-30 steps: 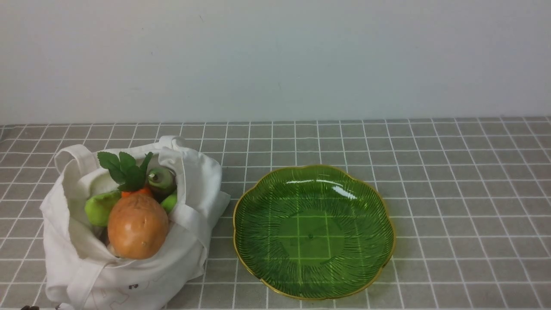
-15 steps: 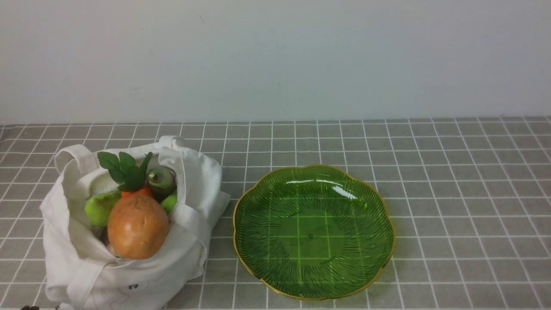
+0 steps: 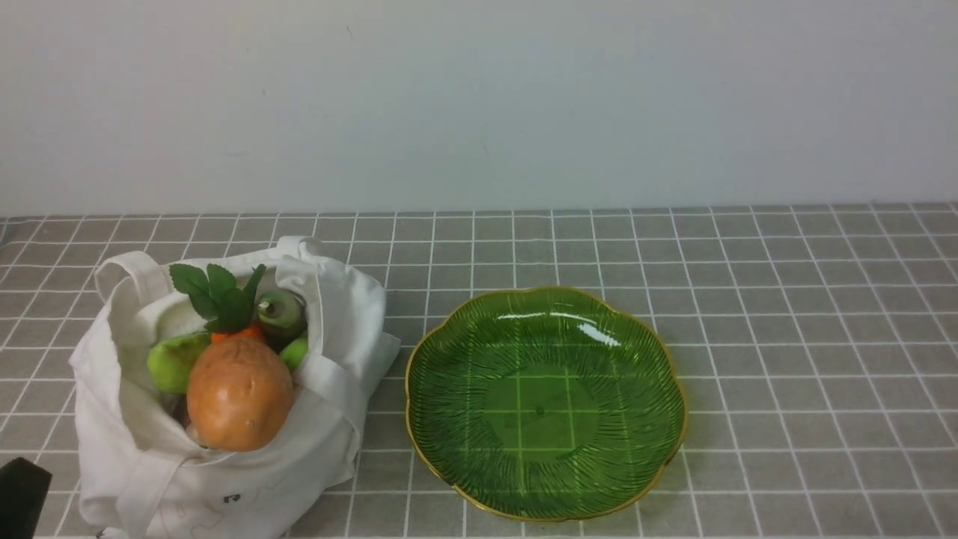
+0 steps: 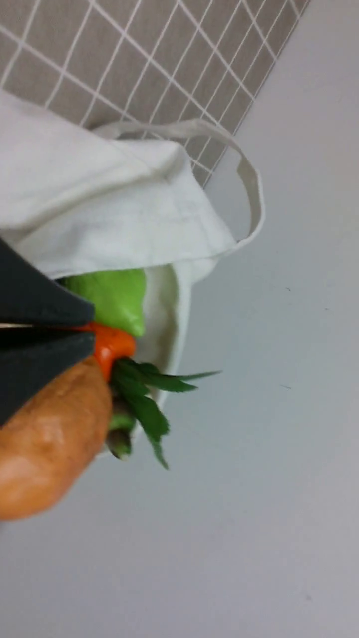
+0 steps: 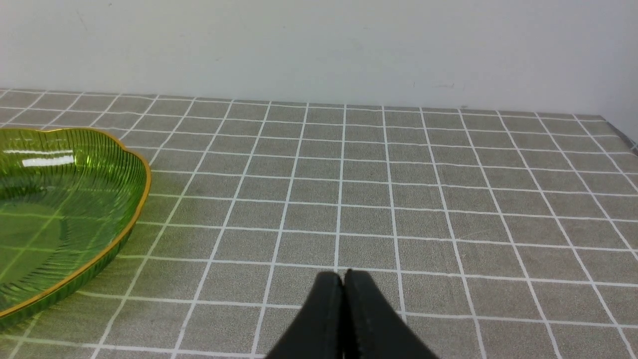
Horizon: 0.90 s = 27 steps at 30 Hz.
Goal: Take vegetables from bag on grey coffee tablecloth place on plate.
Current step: 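Reach into the cloth bag and grasp the potato inside with the left gripper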
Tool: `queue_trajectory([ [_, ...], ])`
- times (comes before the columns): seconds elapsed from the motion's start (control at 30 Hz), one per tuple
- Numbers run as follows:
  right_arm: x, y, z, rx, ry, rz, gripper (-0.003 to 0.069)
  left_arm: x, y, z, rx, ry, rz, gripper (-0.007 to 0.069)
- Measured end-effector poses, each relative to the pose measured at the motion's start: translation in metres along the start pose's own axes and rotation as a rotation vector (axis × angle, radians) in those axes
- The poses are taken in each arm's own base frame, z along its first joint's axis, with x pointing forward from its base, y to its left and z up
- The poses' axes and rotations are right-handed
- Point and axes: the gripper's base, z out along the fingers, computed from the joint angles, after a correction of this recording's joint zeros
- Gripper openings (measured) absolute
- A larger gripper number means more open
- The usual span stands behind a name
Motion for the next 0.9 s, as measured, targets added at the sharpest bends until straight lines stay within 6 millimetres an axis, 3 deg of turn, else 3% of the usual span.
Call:
queue_trajectory([
  [0.13, 0.0, 0.0, 0.0, 0.0, 0.0, 0.0, -0.0015, -0.006, -0.001, 0.0, 0.015, -0.069, -0.058, -0.0008],
  [0.3, 0.0, 0.0, 0.0, 0.0, 0.0, 0.0, -0.0015, -0.035, -0.007, -0.007, 0.072, -0.361, -0.082, -0.0008],
  [0.4, 0.0, 0.0, 0.0, 0.0, 0.0, 0.0, -0.0015, -0.062, -0.027, -0.016, 0.141, -0.486, -0.081, -0.0008],
  [0.5, 0.0, 0.0, 0.0, 0.0, 0.0, 0.0, -0.0015, -0.094, -0.061, -0.028, 0.209, -0.528, 0.031, -0.0008],
  [0.53, 0.0, 0.0, 0.0, 0.0, 0.0, 0.0, -0.0015, -0.105, -0.076, -0.03, 0.217, -0.487, 0.099, -0.0008],
  [0.57, 0.0, 0.0, 0.0, 0.0, 0.0, 0.0, -0.0015, -0.105, -0.078, -0.029, 0.214, -0.46, 0.119, -0.0008],
  [0.63, 0.0, 0.0, 0.0, 0.0, 0.0, 0.0, -0.0015, -0.119, -0.103, -0.023, 0.195, -0.282, 0.246, -0.0008],
  [0.67, 0.0, 0.0, 0.0, 0.0, 0.0, 0.0, -0.0015, -0.119, -0.106, -0.018, 0.18, -0.23, 0.267, -0.0008],
  [0.7, 0.0, 0.0, 0.0, 0.0, 0.0, 0.0, -0.0015, -0.121, -0.116, -0.008, 0.144, -0.039, 0.323, -0.0008],
  [0.73, 0.0, 0.0, 0.0, 0.0, 0.0, 0.0, -0.0015, -0.12, -0.117, -0.001, 0.124, 0.028, 0.335, -0.0008],
  [0.77, 0.0, 0.0, 0.0, 0.0, 0.0, 0.0, -0.0015, -0.117, -0.122, 0.015, 0.069, 0.265, 0.363, -0.0008],
  [0.9, 0.0, 0.0, 0.0, 0.0, 0.0, 0.0, -0.0015, -0.108, -0.123, 0.054, -0.054, 0.694, 0.371, -0.0008],
])
